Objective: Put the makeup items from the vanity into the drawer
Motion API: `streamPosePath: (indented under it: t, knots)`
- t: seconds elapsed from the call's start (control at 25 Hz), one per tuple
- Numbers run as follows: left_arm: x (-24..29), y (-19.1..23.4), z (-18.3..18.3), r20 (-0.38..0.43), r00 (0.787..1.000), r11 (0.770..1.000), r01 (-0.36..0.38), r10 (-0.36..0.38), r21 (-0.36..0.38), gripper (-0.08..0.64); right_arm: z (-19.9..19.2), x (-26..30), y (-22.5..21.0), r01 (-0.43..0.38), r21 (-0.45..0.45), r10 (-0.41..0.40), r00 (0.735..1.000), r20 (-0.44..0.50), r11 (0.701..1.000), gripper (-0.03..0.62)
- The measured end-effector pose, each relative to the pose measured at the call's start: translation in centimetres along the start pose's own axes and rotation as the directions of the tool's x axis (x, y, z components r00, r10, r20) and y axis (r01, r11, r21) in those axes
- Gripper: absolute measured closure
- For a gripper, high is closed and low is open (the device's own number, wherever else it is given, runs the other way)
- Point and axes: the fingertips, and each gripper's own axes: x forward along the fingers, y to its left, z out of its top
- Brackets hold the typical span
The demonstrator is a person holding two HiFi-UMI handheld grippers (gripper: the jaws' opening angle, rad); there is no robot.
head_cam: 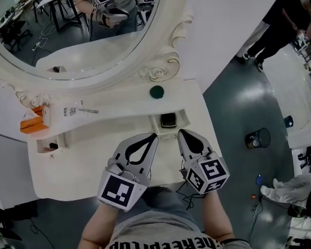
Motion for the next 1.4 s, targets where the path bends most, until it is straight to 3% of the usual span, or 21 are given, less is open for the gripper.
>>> streamPosePath:
  t: [0.56, 1.08, 1.4]
  knots:
    - [-1.3, -2.1, 1.2, 0.021, 0.990, 0.990, 0.139, -0.140, 0.032, 0.546, 4.1, -4.7, 3.1, 0.073, 0.016, -0.074, 0.989, 0.132, 0.997, 0.580]
    - [-2.4, -4.8, 2.3, 0.032, 0.957, 0.955, 0.287, -0.290, 0.077, 0.546, 6.1, -9.3, 5.8, 0.149, 0.036, -0.154, 0.960, 0.233, 0.988, 0.580]
    - [-3.2, -5.5, 2.7, 0.038, 0.940, 0.938, 0.333, -0.338, 0.094, 0.546, 7.2, -10.9, 7.8, 0.153, 0.032, -0.156, 0.941, 0.300, 0.988, 0.580]
